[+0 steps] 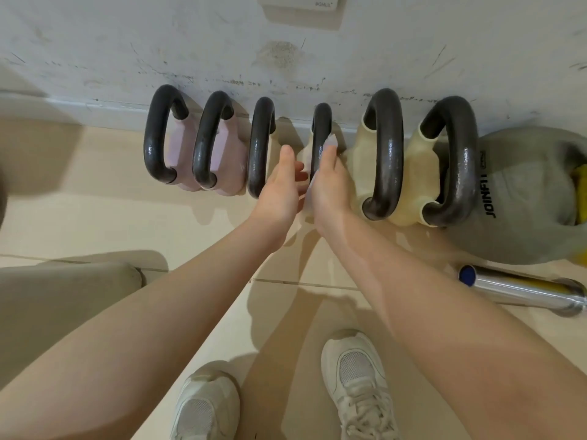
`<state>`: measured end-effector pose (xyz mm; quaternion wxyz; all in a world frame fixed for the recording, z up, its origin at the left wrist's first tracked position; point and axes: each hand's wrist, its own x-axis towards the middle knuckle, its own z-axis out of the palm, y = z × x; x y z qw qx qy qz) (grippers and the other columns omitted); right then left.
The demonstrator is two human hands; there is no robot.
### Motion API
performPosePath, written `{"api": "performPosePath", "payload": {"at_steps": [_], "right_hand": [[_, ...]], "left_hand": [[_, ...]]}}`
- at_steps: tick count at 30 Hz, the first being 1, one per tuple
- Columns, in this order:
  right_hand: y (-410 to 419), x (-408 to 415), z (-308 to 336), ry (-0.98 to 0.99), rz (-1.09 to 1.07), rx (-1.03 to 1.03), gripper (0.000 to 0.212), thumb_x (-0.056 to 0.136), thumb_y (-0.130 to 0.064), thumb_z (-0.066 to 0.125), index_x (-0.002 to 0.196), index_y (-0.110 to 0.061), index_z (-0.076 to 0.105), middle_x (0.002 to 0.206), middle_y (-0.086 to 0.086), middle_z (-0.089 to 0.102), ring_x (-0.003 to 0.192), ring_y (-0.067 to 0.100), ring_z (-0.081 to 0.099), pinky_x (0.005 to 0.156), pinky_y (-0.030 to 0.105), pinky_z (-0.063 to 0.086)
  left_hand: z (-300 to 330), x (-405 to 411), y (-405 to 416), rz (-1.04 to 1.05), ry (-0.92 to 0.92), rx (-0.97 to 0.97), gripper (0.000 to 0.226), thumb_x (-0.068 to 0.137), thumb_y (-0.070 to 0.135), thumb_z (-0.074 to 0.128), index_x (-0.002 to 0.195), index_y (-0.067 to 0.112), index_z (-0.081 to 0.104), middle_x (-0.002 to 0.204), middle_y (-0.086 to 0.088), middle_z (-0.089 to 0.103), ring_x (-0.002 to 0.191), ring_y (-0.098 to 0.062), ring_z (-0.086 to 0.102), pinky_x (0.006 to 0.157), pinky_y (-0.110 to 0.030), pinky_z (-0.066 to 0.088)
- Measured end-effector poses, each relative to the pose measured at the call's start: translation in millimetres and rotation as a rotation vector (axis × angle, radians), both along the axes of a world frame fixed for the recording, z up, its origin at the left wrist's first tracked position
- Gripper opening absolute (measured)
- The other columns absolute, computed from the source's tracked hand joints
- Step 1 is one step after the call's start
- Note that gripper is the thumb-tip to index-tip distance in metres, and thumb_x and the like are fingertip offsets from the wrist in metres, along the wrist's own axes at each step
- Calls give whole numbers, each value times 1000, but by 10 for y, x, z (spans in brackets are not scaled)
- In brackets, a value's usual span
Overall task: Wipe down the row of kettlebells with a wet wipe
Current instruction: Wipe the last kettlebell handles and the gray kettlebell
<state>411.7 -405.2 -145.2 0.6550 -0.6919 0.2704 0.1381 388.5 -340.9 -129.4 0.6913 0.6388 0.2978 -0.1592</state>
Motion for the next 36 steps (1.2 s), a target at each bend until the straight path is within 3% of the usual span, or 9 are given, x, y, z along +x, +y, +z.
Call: {"api": "performPosePath", "payload": {"at_steps": [4,6,11,14,19,22,26,30,36], "right_hand": [[-115,-415,-99,-28,23,91,25,102,-27,28,103,-23,53,103,-1,61,92,4,57,84,21,44],[-192,-431,-92,-4,6,114,28,102,-22,30,107,-17,57,112,8,64,106,16,59,97,31,44],[-359,-477,129,-53,-16,144,32,98,-24,34,101,-26,66,114,-2,66,113,11,55,106,35,37],[-482,-511,350,-70,103,167,29,99,-27,35,92,-33,62,104,-13,62,111,7,51,99,26,36],[-621,-497,426,-48,280,197,42,97,-50,25,108,-38,63,123,-10,62,118,5,52,108,34,35],[-702,-451,499,-49,288,305,54,98,-53,11,123,-31,54,122,-8,61,114,0,54,104,26,37],[-723,-330,594,-57,320,454,69,92,-60,0,141,-27,36,134,3,54,127,13,47,109,34,34],[-604,-101,734,-26,117,544,50,97,-53,23,142,-32,34,133,18,53,121,24,54,105,41,40],[-598,-29,718,100,39,586,41,95,-20,50,129,3,48,122,21,59,116,30,56,94,36,49]], "left_hand": [[-8,-77,10,-14,39,-49,59,96,53,25,126,9,51,115,-5,60,104,-15,59,83,-31,51],[-13,-130,-12,-108,12,35,55,96,51,27,122,9,52,115,-7,62,105,-15,60,77,-31,54],[73,-171,24,-182,-154,300,22,93,28,44,105,14,57,84,6,59,80,-12,55,90,-37,51],[201,-180,44,-266,-255,316,23,92,24,48,93,7,64,73,1,59,70,-12,52,77,-33,48],[469,-173,-137,-421,-318,147,30,95,28,48,94,2,62,78,-4,59,73,-13,55,75,-32,51],[483,-138,-239,-425,-330,104,14,88,24,61,88,13,53,77,4,55,72,-9,55,74,-30,51],[495,-83,-222,-373,-295,91,28,81,15,70,102,11,50,88,-7,60,78,-15,61,70,-26,52],[637,32,-32,-360,-259,53,18,87,15,63,104,11,60,90,-4,68,73,-8,66,62,-17,53],[697,95,4,-433,-316,95,16,88,17,62,98,4,63,87,-6,67,77,-12,64,69,-22,54]]}}
